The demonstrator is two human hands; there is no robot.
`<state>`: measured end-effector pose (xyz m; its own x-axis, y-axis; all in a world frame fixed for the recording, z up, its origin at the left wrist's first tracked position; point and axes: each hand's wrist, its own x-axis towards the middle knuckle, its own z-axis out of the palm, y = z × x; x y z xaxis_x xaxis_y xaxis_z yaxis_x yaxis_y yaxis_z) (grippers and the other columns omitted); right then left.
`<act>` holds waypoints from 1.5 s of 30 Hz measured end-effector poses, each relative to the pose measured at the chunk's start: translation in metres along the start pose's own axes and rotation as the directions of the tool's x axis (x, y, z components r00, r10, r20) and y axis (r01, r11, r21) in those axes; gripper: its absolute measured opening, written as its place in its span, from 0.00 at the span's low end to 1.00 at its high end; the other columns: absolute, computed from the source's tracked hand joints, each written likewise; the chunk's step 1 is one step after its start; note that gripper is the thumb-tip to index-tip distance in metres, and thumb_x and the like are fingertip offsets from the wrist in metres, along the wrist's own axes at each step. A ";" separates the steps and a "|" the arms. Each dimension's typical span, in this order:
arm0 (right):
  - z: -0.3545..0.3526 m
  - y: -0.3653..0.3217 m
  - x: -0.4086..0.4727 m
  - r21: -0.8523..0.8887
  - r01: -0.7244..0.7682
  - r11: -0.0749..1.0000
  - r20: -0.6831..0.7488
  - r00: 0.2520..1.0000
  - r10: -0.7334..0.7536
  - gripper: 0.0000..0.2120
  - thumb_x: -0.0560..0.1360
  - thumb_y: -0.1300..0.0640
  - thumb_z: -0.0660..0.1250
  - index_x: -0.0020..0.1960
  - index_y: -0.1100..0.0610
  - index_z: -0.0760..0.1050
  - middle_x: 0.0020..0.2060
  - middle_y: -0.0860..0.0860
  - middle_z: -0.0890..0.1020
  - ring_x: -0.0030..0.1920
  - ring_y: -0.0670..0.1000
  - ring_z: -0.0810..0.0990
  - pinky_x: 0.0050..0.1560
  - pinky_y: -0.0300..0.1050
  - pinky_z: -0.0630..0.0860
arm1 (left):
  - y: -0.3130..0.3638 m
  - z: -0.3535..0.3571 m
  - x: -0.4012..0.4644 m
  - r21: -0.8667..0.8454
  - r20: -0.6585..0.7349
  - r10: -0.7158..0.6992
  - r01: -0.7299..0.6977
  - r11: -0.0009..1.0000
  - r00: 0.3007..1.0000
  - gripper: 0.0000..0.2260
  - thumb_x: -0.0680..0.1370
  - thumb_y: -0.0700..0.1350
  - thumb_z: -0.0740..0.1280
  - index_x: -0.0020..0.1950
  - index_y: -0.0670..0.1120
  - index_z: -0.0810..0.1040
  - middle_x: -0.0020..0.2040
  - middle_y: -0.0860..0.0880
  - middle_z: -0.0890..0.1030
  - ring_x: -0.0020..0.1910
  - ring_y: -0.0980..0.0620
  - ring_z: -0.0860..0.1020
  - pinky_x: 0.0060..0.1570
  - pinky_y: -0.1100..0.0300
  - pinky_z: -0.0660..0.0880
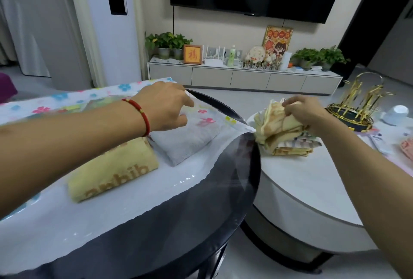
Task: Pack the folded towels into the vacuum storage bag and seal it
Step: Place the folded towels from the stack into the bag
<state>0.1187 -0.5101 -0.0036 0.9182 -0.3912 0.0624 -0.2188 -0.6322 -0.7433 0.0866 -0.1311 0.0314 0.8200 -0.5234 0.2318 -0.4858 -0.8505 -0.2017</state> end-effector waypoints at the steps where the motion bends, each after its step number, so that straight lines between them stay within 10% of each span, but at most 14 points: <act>1: -0.001 -0.004 -0.021 0.031 0.000 1.000 0.059 0.998 -0.002 0.10 0.76 0.63 0.68 0.54 0.57 0.84 0.48 0.56 0.82 0.36 0.51 0.73 0.32 0.42 0.69 | -0.004 -0.005 -0.008 -0.002 0.007 -0.013 0.013 1.000 1.000 0.19 0.75 0.55 0.66 0.66 0.56 0.79 0.67 0.46 0.76 0.62 0.44 0.75 0.57 0.48 0.76; 7: -0.016 -0.037 -0.142 0.184 0.033 0.982 0.308 0.947 -0.089 0.07 0.75 0.63 0.68 0.48 0.58 0.84 0.40 0.52 0.82 0.38 0.50 0.78 0.31 0.43 0.73 | -0.035 -0.025 -0.071 0.003 0.072 -0.117 0.117 0.993 0.990 0.23 0.75 0.56 0.66 0.69 0.56 0.75 0.61 0.46 0.78 0.60 0.44 0.76 0.53 0.53 0.73; 13: 0.029 -0.097 -0.229 0.397 -0.060 0.916 0.712 0.649 -0.266 0.08 0.78 0.66 0.66 0.51 0.57 0.82 0.42 0.54 0.82 0.40 0.52 0.81 0.34 0.43 0.78 | -0.067 -0.032 -0.134 0.026 0.180 -0.256 0.256 0.966 0.950 0.27 0.73 0.57 0.66 0.73 0.59 0.70 0.61 0.43 0.80 0.58 0.41 0.78 0.55 0.49 0.77; 18: 0.122 -0.161 -0.263 0.499 -0.055 0.865 0.709 0.600 -0.370 0.13 0.77 0.70 0.66 0.49 0.56 0.84 0.43 0.54 0.85 0.38 0.51 0.81 0.33 0.41 0.78 | -0.098 -0.056 -0.162 0.159 0.188 -0.383 0.357 0.920 0.904 0.31 0.71 0.59 0.67 0.73 0.61 0.64 0.59 0.45 0.78 0.55 0.40 0.78 0.49 0.47 0.78; 25: 0.298 -0.236 -0.303 0.710 -0.226 0.667 0.499 0.830 -0.250 0.16 0.76 0.69 0.66 0.59 0.55 0.81 0.56 0.59 0.83 0.46 0.55 0.79 0.45 0.51 0.78 | -0.112 -0.099 -0.150 0.199 0.120 -0.416 0.388 0.900 0.902 0.29 0.73 0.63 0.64 0.72 0.54 0.68 0.52 0.45 0.75 0.52 0.39 0.77 0.52 0.41 0.77; 31: 0.352 -0.287 -0.325 0.784 -0.514 0.348 0.614 0.726 -0.310 0.22 0.82 0.64 0.64 0.64 0.37 0.77 0.60 0.58 0.82 0.50 0.56 0.82 0.43 0.49 0.83 | -0.111 -0.106 -0.144 0.210 0.115 -0.412 0.383 0.900 0.904 0.27 0.72 0.63 0.63 0.68 0.53 0.70 0.45 0.49 0.69 0.48 0.40 0.75 0.51 0.41 0.77; 34: 0.360 -0.272 -0.335 0.679 -0.665 0.311 0.727 0.551 -0.409 0.31 0.83 0.67 0.61 0.77 0.38 0.65 0.69 0.60 0.78 0.64 0.62 0.81 0.61 0.61 0.81 | -0.117 -0.104 -0.143 0.199 0.109 -0.408 0.382 0.902 0.906 0.29 0.72 0.63 0.63 0.71 0.54 0.69 0.46 0.49 0.69 0.47 0.41 0.74 0.51 0.41 0.77; 38: 0.364 -0.231 -0.335 0.454 -0.268 0.850 0.802 0.538 -0.259 0.37 0.78 0.67 0.64 0.83 0.55 0.54 0.57 0.60 0.83 0.45 0.53 0.84 0.42 0.43 0.82 | -0.122 -0.092 -0.142 0.192 0.113 -0.400 0.375 0.907 0.910 0.31 0.71 0.65 0.62 0.72 0.55 0.68 0.50 0.47 0.72 0.49 0.40 0.75 0.50 0.42 0.78; 42: 0.343 -0.212 -0.321 0.389 -0.009 0.921 0.810 0.480 -0.337 0.32 0.78 0.64 0.62 0.80 0.51 0.64 0.44 0.56 0.85 0.37 0.51 0.83 0.41 0.46 0.82 | -0.116 -0.075 -0.142 0.161 0.091 -0.364 0.347 0.924 0.927 0.29 0.72 0.64 0.62 0.70 0.55 0.69 0.51 0.46 0.77 0.45 0.42 0.74 0.45 0.47 0.78; 45: 0.333 -0.195 -0.302 0.353 0.322 0.878 0.596 0.647 -0.476 0.22 0.75 0.61 0.63 0.67 0.47 0.75 0.45 0.58 0.86 0.41 0.53 0.82 0.40 0.47 0.78 | -0.107 -0.061 -0.143 0.178 0.087 -0.343 0.324 0.929 0.935 0.27 0.71 0.63 0.62 0.69 0.56 0.70 0.54 0.46 0.79 0.50 0.41 0.76 0.46 0.46 0.76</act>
<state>-0.0059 -0.0463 -0.0994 0.8947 0.4466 -0.0022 0.2199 -0.4447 -0.8683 0.0033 0.0313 0.0778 0.9600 -0.1934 0.2027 -0.1318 -0.9503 -0.2821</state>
